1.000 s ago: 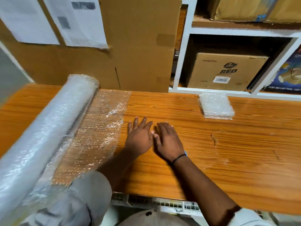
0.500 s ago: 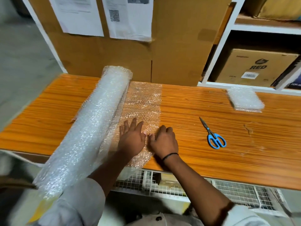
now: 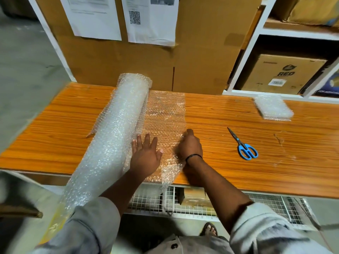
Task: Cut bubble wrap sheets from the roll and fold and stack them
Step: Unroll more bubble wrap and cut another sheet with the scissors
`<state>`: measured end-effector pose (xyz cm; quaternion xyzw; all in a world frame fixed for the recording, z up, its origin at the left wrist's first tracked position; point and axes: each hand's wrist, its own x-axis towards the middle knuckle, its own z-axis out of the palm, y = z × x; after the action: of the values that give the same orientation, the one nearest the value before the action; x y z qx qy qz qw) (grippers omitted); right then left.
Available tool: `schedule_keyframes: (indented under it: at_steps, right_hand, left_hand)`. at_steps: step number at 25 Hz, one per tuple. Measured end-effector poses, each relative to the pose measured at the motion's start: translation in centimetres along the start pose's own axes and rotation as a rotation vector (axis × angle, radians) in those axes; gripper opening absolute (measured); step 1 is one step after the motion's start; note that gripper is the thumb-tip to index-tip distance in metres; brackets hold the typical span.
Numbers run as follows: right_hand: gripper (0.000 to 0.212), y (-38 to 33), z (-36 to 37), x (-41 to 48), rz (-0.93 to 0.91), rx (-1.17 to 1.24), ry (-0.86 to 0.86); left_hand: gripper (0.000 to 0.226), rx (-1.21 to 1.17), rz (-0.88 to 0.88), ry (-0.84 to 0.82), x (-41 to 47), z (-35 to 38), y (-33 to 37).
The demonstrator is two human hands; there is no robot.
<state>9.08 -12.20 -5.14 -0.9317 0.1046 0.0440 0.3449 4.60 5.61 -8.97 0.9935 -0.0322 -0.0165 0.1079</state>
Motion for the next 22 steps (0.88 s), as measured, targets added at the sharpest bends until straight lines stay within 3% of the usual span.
schedule_keyframes:
  at_steps: [6,14,22]
  right_hand:
    - [0.044,3.4,-1.4,1.0,-0.093,-0.070,0.137]
    - [0.052,7.0,-3.8,1.2,-0.119,-0.256,0.176]
    - [0.052,8.9,-5.6,1.4,-0.061,-0.377,0.196]
  left_hand:
    - [0.079,-0.011,0.080,0.005,0.2,0.1,-0.4]
    - [0.084,0.036,0.085,-0.052,0.5,-0.4,-0.3]
    - [0.075,-0.158,0.005,-0.105,0.4,-1.4,-0.3]
